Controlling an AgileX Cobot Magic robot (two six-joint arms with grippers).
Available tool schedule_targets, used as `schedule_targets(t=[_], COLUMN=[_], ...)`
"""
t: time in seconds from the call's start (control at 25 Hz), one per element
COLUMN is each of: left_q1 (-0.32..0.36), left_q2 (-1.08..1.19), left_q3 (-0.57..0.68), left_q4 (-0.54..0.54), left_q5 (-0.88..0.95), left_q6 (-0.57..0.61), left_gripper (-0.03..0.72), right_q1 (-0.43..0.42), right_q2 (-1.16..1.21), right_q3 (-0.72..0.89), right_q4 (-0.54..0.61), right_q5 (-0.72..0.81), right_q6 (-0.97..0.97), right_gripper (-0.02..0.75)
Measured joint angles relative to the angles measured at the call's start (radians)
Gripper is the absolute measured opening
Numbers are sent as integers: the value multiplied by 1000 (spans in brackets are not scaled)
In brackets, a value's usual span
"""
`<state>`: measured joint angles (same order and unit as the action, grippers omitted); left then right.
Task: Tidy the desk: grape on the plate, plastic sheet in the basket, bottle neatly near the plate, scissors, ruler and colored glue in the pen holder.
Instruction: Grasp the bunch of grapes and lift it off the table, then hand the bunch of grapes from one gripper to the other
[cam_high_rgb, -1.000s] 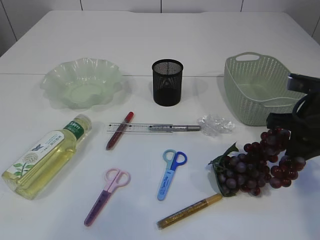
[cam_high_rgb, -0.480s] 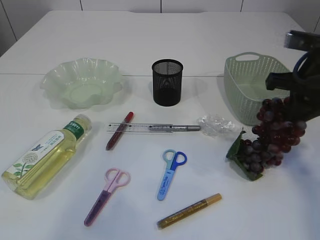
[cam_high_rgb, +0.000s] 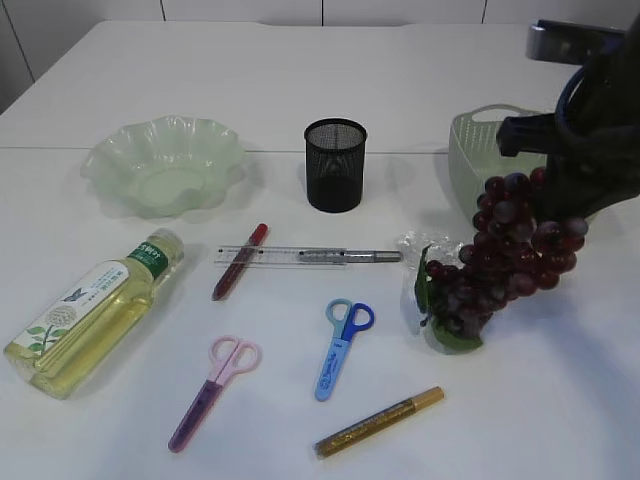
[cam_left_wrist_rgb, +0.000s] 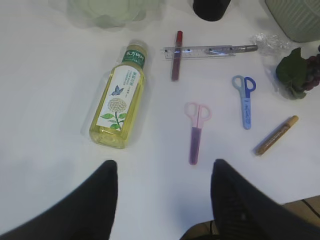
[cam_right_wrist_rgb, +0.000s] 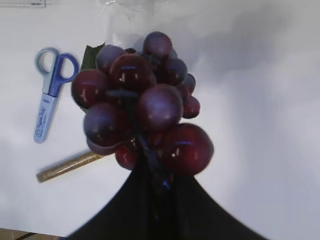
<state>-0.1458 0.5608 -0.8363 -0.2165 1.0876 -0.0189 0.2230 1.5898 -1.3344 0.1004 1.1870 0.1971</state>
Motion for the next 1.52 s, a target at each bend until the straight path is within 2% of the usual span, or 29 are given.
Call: schedule_targets(t=[0.24, 0.44, 0.68, 0.88, 1.04, 1.24, 1.52], left_q1=[0, 0, 0, 0, 0, 0, -3], left_q2=[0, 6, 79, 183, 299, 457, 613], left_q3=[0, 0, 0, 0, 0, 0, 0], left_q4=[-6, -6, -16, -119, -289, -552, -854], left_q5=[-62, -114, -212, -303, -337, -335, -335], left_q6=[0, 25, 136, 282, 489, 878, 1275], left_gripper=[433, 433, 433, 433, 433, 433, 464], right_q1=[13, 38, 106, 156, 188, 192, 193], right_q2=[-76, -101, -103, -104, -104, -105, -105], right_q3=[-17, -112, -230, -246, -246, -246, -246], right_q4=[5, 7, 13, 49, 80, 160, 295], right_q5=[32, 59, 65, 71, 73, 75, 75], right_q6=[0, -14, -19, -25, -25, -40, -90], right_gripper=[66, 66, 66, 65, 65, 65, 65])
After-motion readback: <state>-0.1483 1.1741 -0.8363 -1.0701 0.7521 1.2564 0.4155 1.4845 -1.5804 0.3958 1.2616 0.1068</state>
